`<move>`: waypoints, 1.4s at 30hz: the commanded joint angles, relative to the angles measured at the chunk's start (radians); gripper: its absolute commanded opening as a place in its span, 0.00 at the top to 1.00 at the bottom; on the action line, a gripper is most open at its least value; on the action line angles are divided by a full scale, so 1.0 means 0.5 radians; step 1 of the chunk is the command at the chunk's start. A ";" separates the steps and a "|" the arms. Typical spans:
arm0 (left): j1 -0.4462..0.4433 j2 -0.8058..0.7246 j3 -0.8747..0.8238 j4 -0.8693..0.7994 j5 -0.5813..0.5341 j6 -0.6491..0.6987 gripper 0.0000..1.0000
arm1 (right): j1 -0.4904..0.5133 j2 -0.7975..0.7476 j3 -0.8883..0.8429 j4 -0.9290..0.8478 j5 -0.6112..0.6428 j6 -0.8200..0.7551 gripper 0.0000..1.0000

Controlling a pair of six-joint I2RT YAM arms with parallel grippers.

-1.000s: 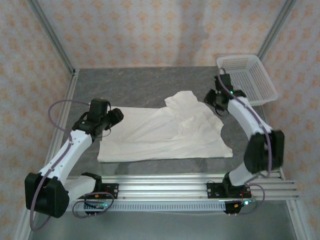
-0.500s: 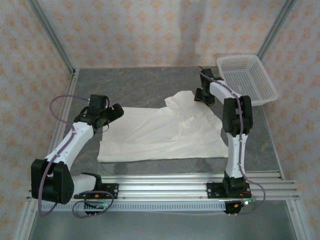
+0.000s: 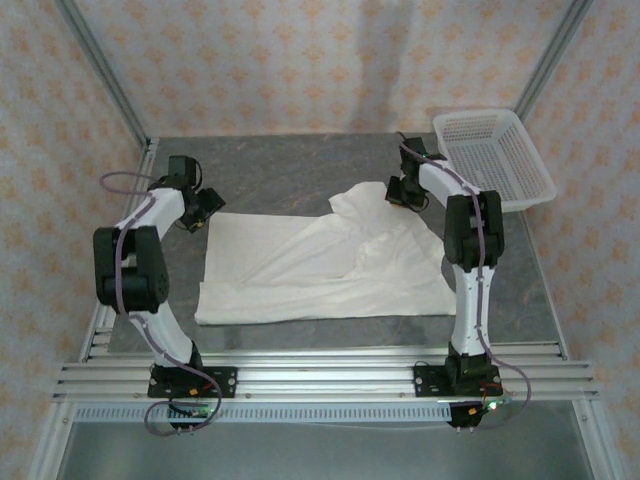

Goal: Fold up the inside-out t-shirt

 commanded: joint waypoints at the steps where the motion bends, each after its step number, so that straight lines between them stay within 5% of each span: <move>1: 0.041 0.141 0.186 -0.126 0.071 0.039 0.42 | -0.009 -0.254 -0.135 0.107 -0.055 0.080 1.00; 8: 0.045 0.366 0.320 -0.156 0.173 0.057 0.57 | -0.013 -0.312 -0.241 0.184 -0.115 0.122 1.00; 29: 0.067 0.312 0.212 -0.205 0.120 0.056 0.66 | -0.012 -0.259 -0.176 0.079 -0.067 0.110 1.00; 35: 0.073 0.350 0.259 -0.193 0.147 0.041 1.00 | -0.012 -0.252 -0.180 0.066 -0.047 0.114 1.00; 42: 0.102 0.324 0.421 -0.278 0.129 0.053 1.00 | -0.024 -0.283 -0.202 0.081 0.040 0.151 0.97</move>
